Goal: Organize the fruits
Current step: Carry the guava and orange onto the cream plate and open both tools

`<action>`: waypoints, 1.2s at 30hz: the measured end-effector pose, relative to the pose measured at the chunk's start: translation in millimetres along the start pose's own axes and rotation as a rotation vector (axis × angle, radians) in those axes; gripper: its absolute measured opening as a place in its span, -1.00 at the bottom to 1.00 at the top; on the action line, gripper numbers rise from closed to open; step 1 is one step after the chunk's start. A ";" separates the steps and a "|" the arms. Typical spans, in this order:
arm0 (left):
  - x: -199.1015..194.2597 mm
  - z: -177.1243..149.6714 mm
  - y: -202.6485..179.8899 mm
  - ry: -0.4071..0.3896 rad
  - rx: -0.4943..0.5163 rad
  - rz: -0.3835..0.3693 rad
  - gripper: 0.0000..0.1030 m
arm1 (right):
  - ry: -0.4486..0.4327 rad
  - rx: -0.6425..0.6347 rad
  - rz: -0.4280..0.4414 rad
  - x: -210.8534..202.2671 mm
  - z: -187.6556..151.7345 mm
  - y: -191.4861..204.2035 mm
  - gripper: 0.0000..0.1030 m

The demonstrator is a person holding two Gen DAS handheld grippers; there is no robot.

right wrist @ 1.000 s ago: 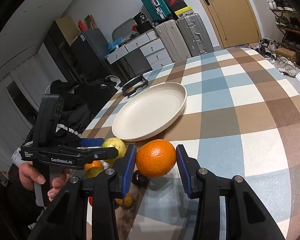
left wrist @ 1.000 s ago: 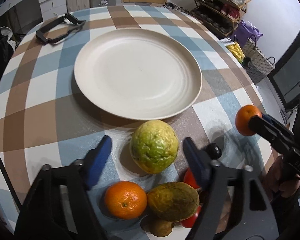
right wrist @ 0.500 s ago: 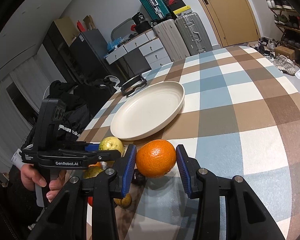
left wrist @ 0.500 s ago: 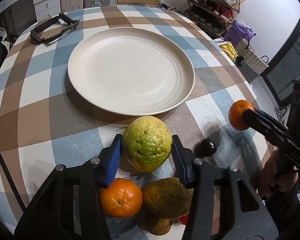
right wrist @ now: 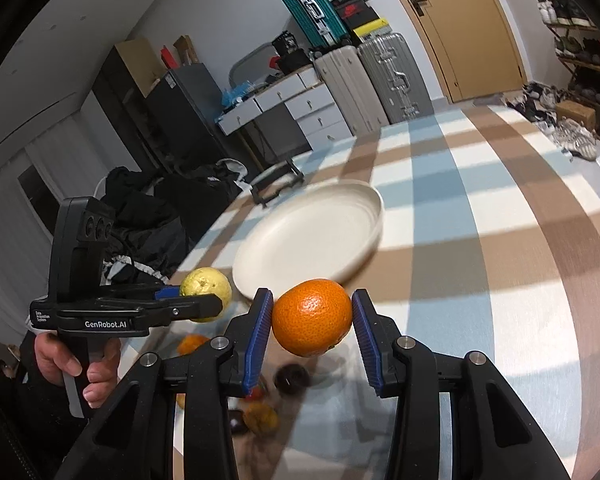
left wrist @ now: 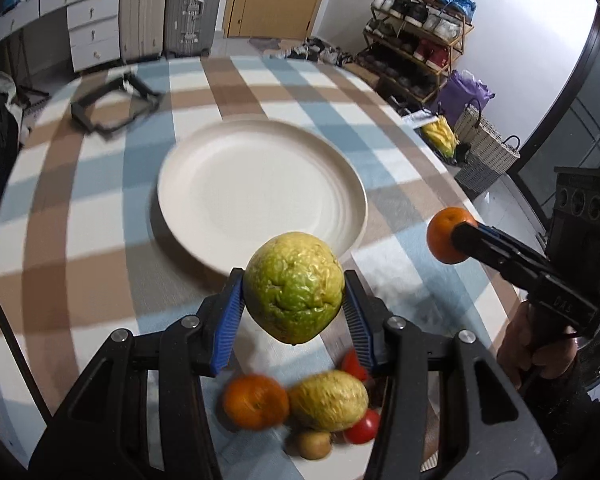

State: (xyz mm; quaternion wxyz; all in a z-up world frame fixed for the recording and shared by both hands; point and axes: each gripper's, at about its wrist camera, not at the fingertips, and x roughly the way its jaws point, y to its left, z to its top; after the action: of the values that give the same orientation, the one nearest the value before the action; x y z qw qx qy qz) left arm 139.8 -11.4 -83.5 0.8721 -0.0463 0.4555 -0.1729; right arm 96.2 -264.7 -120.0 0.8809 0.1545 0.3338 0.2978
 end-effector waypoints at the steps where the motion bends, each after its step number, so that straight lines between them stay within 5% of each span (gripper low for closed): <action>1: -1.1 6.6 1.6 -0.008 0.007 0.010 -0.12 | -0.006 -0.002 0.009 0.4 5.1 1.5 -0.19; 10: 12.0 70.4 33.3 -0.019 0.014 0.040 -0.12 | -0.019 -0.011 0.086 28.1 73.7 9.2 -0.19; 20: 71.7 118.6 53.3 0.032 0.050 0.045 -0.12 | 0.045 0.069 0.123 91.4 135.7 -13.7 -0.19; 36: 145.7 132.2 64.1 0.130 0.080 0.031 -0.12 | 0.243 0.165 0.100 194.7 131.7 -52.1 -0.19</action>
State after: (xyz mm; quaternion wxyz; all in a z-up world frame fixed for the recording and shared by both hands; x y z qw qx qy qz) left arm 340.1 -11.6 -135.5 0.8444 0.0067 0.5045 -0.1801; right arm 324.5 -192.5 -145.1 0.8025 0.2058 0.4531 0.3291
